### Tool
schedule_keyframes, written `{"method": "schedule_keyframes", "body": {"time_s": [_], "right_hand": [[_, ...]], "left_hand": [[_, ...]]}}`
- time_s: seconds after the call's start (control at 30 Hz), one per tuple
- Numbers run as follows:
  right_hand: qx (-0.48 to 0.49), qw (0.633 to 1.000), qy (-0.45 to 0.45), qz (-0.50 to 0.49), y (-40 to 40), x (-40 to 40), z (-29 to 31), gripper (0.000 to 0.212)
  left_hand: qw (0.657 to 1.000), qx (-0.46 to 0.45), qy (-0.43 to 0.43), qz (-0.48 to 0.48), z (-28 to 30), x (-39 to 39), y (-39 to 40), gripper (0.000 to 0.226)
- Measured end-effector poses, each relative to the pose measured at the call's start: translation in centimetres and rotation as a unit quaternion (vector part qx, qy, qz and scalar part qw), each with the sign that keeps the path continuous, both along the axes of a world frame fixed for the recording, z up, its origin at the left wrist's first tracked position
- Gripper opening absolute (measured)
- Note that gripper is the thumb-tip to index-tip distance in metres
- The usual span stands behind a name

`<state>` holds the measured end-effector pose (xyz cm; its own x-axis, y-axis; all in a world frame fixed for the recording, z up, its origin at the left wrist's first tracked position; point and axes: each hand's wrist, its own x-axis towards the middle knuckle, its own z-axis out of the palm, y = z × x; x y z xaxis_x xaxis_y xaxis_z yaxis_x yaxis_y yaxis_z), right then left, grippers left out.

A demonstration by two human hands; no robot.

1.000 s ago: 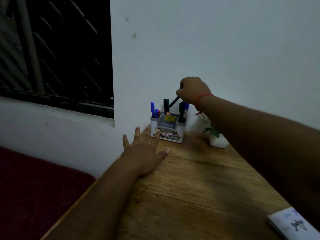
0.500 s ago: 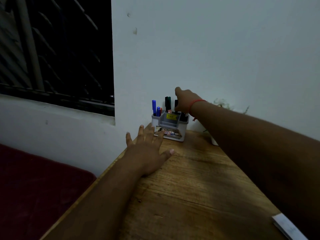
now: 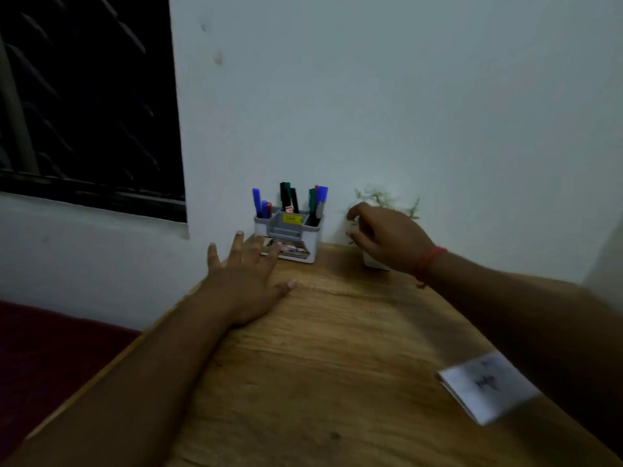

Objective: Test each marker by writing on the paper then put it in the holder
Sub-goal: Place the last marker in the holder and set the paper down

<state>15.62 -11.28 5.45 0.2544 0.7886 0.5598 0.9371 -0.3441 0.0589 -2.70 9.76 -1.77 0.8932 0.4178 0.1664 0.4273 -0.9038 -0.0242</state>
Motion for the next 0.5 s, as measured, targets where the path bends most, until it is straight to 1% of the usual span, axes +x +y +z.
{"method": "schedule_keyframes", "body": {"time_s": [0.13, 0.27, 0.33, 0.4, 0.5], "right_hand": [[0.018, 0.999, -0.007, 0.031, -7.0, -1.1, -1.6, 0.019], [-0.019, 0.999, 0.047, 0.020, -13.9, -1.3, -2.3, 0.023], [-0.044, 0.995, 0.090, -0.007, -17.4, -0.8, -2.8, 0.024], [-0.049, 0.987, 0.149, -0.039, -21.1, -0.1, -3.5, 0.025], [-0.018, 0.969, 0.238, -0.063, -26.3, 0.8, -5.1, 0.024]], "left_hand": [[0.999, 0.044, -0.006, -0.022, 0.2, 0.2, -2.2, 0.084], [0.992, 0.096, -0.001, -0.080, 0.6, 0.7, -5.4, 0.103], [0.985, 0.112, 0.021, -0.129, 0.9, 1.3, -7.7, 0.100], [0.978, 0.105, 0.033, -0.179, 1.3, 2.2, -10.8, 0.096], [0.969, 0.047, 0.051, -0.236, 2.1, 3.9, -15.8, 0.100]]}}
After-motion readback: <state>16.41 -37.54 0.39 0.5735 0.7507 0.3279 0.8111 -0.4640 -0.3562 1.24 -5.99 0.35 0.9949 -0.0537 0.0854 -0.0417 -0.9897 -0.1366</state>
